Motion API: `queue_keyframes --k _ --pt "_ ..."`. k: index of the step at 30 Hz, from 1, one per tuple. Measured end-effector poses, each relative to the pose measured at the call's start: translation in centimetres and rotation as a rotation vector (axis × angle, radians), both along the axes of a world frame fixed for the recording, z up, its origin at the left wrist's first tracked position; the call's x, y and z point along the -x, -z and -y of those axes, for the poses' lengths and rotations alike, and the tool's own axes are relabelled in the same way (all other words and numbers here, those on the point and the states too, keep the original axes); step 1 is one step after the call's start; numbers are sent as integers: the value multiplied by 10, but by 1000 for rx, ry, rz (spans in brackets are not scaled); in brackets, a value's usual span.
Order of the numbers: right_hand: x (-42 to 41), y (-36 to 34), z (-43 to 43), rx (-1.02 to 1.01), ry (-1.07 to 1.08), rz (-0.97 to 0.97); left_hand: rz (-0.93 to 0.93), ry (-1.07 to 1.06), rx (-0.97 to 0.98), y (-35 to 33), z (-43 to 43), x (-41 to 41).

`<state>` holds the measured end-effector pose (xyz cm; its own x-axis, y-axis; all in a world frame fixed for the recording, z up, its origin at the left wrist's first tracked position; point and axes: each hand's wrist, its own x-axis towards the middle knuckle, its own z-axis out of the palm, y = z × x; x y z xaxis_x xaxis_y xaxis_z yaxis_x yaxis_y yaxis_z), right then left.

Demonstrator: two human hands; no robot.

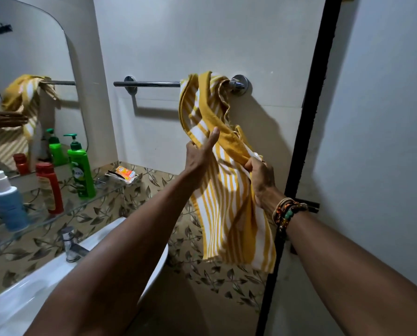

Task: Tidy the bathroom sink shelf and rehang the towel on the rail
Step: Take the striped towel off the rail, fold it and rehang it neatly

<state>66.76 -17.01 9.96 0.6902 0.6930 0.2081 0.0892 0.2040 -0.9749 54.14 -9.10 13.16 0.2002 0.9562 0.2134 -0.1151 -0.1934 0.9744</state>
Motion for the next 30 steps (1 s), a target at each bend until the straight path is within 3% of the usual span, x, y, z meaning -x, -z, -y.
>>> queue_keyframes --k 3,7,11,14,21,23,30 --pt "-10 0 5 20 -107 -20 159 27 102 -4 -4 -16" --pt "-27 7 15 122 -281 38 223 -86 204 -1 -10 -26" --pt "-43 21 26 345 -423 98 322 -137 264 3 -13 -27" --pt "-45 29 28 548 -463 222 347 -36 302 8 -12 -24" --pt "-41 39 23 1013 -552 618 323 291 138 12 3 -24" --pt "-40 40 21 1005 -509 697 309 288 121 13 2 -23" --pt "-48 36 8 571 -224 553 58 323 58 29 -3 -10"
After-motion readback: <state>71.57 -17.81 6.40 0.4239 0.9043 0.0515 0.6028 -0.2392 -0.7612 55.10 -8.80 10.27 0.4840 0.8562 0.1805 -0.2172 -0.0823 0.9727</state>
